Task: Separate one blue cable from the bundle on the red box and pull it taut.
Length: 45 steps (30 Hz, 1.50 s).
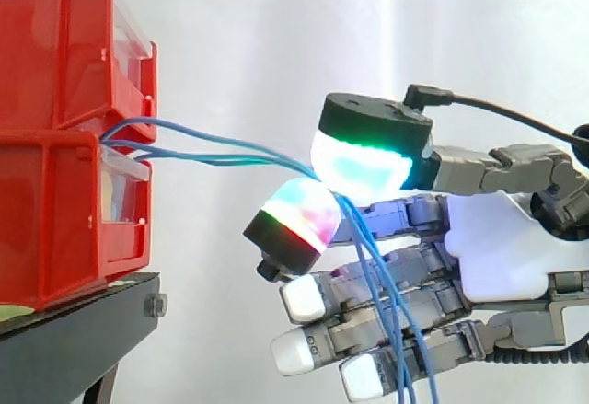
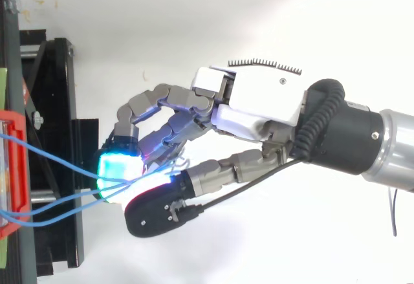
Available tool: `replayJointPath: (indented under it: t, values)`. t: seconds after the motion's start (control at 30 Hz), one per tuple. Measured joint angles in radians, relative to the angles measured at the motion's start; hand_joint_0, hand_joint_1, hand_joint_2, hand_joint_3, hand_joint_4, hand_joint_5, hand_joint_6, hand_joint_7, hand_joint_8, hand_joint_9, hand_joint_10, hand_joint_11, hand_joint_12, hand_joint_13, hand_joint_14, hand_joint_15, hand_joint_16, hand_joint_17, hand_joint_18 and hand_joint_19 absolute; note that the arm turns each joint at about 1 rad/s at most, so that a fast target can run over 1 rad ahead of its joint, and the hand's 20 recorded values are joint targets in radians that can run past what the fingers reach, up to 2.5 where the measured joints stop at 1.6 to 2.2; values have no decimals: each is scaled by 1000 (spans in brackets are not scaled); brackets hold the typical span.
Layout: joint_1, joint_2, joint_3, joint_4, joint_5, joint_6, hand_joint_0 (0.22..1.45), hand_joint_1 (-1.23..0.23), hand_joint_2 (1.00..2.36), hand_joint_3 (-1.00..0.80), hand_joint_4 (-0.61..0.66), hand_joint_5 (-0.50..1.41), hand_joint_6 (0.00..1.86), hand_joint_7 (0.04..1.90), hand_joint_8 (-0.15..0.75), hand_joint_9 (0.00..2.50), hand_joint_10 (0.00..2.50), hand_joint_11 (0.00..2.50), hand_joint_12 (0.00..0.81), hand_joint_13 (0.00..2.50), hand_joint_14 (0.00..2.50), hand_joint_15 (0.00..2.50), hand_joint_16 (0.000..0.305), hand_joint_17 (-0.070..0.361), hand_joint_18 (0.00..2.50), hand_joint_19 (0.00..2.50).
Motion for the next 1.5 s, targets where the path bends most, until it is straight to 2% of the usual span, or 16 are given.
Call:
replayJointPath:
  t: [0.2, 0.27, 0.33, 0.43, 0.6, 0.63, 0.73, 0.8, 0.83, 0.93, 1.1, 1.2, 1.27, 1.37, 1.5]
  values:
    - [0, 0, 0, -1, 0, 0, 783, -947, 1004, -438, -43, -196, 885, 956, 254, 766, 13, 517, 299, 669, 11, 304, 37, 84, 725, 397]
    - [0, 0, 0, -1, 0, 0, 729, -939, 1000, -500, -17, -196, 884, 985, 256, 775, 13, 527, 299, 673, 10, 315, 37, 84, 733, 400]
    - [0, 0, 0, -1, 0, 0, 562, -818, 1000, -500, 18, -188, 885, 956, 281, 806, 14, 532, 311, 675, 10, 332, 40, 89, 711, 442]
    - [0, 0, 0, -1, 0, 0, 483, -749, 1000, -500, 49, -183, 886, 927, 304, 815, 12, 522, 336, 692, 9, 334, 45, 102, 744, 446]
    - [0, 0, 0, -1, 0, 0, 429, -623, 1000, -500, 70, -173, 881, 930, 331, 853, 8, 528, 362, 714, 9, 341, 51, 114, 763, 447]
    - [0, 0, 0, -1, 0, 0, 431, -611, 1000, -500, 71, -172, 880, 927, 332, 855, 8, 522, 361, 714, 9, 342, 50, 113, 761, 450]
    - [0, 0, 0, -1, 0, 0, 565, -613, 1002, -467, 26, -169, 865, 1021, 298, 848, 11, 527, 317, 689, 12, 354, 41, 93, 689, 508]
    - [0, 0, 0, -1, 0, 0, 577, -636, 1006, -379, 18, -167, 869, 1005, 305, 857, 10, 525, 325, 705, 10, 355, 43, 96, 704, 494]
    - [-1, 0, 0, -2, 0, 0, 581, -674, 1007, -274, 19, -164, 878, 964, 328, 875, 9, 526, 351, 729, 10, 343, 48, 108, 780, 457]
    - [-1, 0, 0, -4, -1, 0, 597, -756, 1009, -165, 0, -169, 885, 982, 330, 871, 9, 535, 351, 741, 9, 341, 48, 107, 779, 449]
    - [-1, 0, 0, -5, -1, 1, 658, -875, 1017, -170, -101, -192, 894, 945, 283, 820, 11, 558, 312, 712, 12, 342, 40, 90, 749, 444]
    - [-1, 0, 0, -4, 0, 1, 705, -930, 1017, -204, -106, -197, 895, 938, 273, 806, 13, 553, 308, 705, 12, 329, 39, 88, 756, 418]
    - [-1, 0, 0, -4, 0, 1, 748, -922, 1022, -128, -122, -205, 900, 982, 263, 787, 11, 551, 304, 697, 10, 329, 38, 86, 739, 425]
    - [-1, 0, 0, -4, 0, 2, 779, -906, 1022, -79, -87, -204, 903, 976, 256, 780, 11, 543, 302, 689, 10, 338, 38, 85, 715, 448]
    - [-1, 0, 1, -4, 0, 4, 779, -905, 1022, -160, -43, -203, 902, 925, 254, 763, 11, 544, 300, 690, 10, 336, 37, 84, 721, 439]
